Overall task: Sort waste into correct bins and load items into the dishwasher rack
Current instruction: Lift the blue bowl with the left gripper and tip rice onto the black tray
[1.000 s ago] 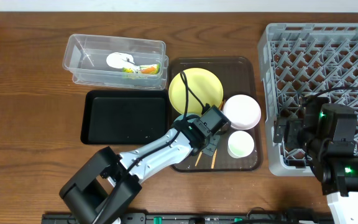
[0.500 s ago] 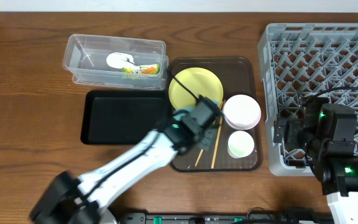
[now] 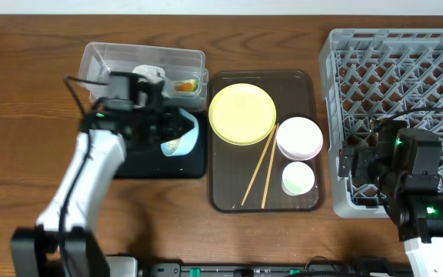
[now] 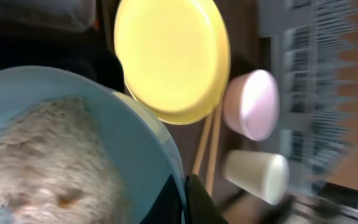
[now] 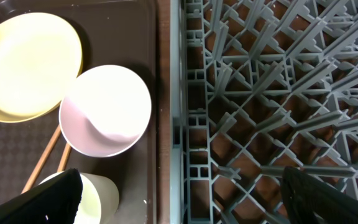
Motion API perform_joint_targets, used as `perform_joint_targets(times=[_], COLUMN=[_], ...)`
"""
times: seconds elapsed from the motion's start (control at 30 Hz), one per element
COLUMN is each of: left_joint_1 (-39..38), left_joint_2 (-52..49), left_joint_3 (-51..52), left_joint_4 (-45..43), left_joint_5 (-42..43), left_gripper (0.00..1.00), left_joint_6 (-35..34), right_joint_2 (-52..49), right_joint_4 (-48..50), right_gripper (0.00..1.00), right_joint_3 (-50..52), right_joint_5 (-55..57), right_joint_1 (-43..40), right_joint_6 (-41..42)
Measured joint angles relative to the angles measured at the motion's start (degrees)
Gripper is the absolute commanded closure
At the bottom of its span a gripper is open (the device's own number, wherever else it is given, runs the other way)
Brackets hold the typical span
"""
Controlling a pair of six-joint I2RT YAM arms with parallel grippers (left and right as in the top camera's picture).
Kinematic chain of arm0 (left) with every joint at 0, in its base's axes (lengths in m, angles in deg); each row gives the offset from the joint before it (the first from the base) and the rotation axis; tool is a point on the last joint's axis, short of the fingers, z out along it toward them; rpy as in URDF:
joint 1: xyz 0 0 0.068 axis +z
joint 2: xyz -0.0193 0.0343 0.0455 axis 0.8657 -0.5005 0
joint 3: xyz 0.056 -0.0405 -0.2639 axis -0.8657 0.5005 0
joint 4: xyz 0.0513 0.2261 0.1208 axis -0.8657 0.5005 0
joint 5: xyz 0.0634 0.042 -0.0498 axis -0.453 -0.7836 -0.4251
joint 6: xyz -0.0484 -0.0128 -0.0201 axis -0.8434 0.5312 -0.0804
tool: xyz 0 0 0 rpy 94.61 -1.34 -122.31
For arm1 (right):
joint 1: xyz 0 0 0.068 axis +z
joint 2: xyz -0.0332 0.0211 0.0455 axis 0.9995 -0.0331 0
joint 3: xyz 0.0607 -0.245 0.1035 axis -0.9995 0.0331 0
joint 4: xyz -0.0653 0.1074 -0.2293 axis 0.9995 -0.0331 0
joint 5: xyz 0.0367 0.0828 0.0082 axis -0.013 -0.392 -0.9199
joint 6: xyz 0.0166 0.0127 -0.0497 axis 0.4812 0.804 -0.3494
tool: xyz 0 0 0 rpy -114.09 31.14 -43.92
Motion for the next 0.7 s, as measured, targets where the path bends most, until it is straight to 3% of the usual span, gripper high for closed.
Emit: perform_joint_targets(times=[0.3, 0.53, 0.7], left_joint_1=[13.6, 17.1, 18.6], left_joint_2=[-17.1, -19.4, -19.4], left_joint_3=[1.2, 1.2, 1.2], left_joint_4=[2.3, 2.3, 2.5], left_joint_5=[28.6, 38.6, 40.8], left_gripper=[0.94, 0.94, 0.94], left_joint_6=[5.0, 4.8, -3.4], right_joint_2=[0.0, 0.0, 0.0], right_joint_4=[0.0, 0.0, 0.0], right_gripper=[0.01, 0.01, 0.01], right_joint_3=[0.0, 0.0, 0.0], right_joint_5=[0.0, 0.0, 0.0], right_joint_1=[0.0, 0.0, 0.0], right_joint_6=[0.0, 0.0, 0.0])
